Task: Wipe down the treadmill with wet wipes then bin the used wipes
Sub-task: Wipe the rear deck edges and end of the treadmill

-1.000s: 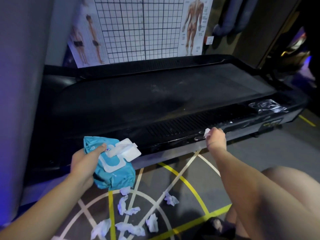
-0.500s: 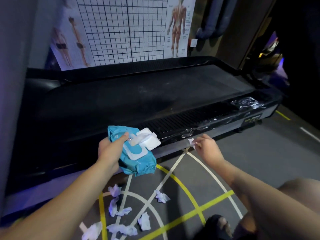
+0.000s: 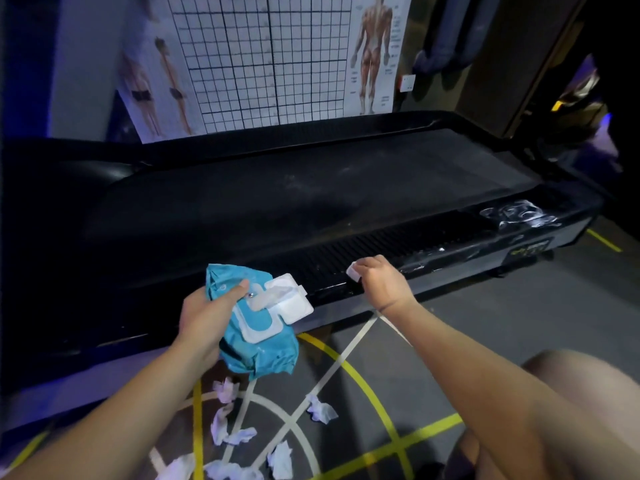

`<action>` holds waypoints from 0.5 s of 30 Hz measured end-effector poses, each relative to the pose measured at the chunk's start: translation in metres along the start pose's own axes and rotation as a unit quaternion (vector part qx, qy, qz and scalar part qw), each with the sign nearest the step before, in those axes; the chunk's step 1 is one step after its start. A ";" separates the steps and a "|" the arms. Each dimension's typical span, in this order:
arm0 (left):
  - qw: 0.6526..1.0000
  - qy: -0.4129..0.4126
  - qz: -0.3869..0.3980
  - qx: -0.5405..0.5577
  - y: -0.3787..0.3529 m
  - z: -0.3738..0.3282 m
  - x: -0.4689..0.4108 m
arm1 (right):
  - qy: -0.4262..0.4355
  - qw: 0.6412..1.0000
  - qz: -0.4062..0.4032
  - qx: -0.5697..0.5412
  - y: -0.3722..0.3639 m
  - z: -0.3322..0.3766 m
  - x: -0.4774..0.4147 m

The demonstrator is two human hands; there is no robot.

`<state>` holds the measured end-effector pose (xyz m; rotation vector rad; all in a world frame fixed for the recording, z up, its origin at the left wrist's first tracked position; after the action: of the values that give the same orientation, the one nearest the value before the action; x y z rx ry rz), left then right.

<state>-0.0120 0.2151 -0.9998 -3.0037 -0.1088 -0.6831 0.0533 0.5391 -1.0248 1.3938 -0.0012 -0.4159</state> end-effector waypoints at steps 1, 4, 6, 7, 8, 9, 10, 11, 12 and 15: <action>1.000 -0.002 -0.002 0.004 0.000 0.001 -0.001 | 0.001 1.000 0.027 0.002 -0.008 0.001 -0.001; 1.000 -0.002 -0.003 0.012 -0.004 0.000 0.001 | 0.014 0.996 0.084 0.015 -0.039 -0.003 0.002; 1.000 -0.006 -0.003 0.016 -0.007 -0.003 0.003 | 0.031 0.994 0.097 0.030 -0.039 -0.004 0.006; 1.000 -0.008 -0.005 0.018 -0.009 -0.005 0.003 | 0.037 0.995 0.082 0.040 -0.035 -0.006 0.006; 1.000 -0.009 -0.008 0.021 -0.010 -0.006 0.004 | 0.038 0.997 0.062 0.036 -0.027 -0.009 0.005; 1.000 -0.011 -0.010 0.024 -0.012 -0.007 0.004 | 0.024 0.998 0.060 0.027 -0.023 -0.014 0.004; 1.000 -0.011 -0.010 0.025 -0.013 -0.007 0.004 | 0.004 0.998 0.055 0.019 -0.021 -0.022 0.005; 1.000 -0.010 -0.010 0.025 -0.015 -0.007 0.004 | -0.024 0.998 0.056 0.007 -0.020 -0.030 0.007; 1.000 -0.009 -0.009 0.025 -0.016 -0.007 0.004 | -0.043 0.998 0.042 -0.005 -0.015 -0.037 0.008; 1.000 -0.004 -0.009 0.019 -0.018 -0.003 0.003 | -0.088 0.996 0.027 0.018 0.001 -0.061 0.008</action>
<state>-0.0119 0.2334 -0.9947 -2.9722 -0.1485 -0.6643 0.0759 0.5945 -1.0374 1.3862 -0.1918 -0.4940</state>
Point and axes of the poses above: each hand's wrist, its own x-axis away from the middle knuckle, its own y-axis out of the back of the hand, z = x × y, the point moved 8 cm from there along -x, towards the middle knuckle, and after that the axes turned 9 degrees about -z, right-handed, at the moved point
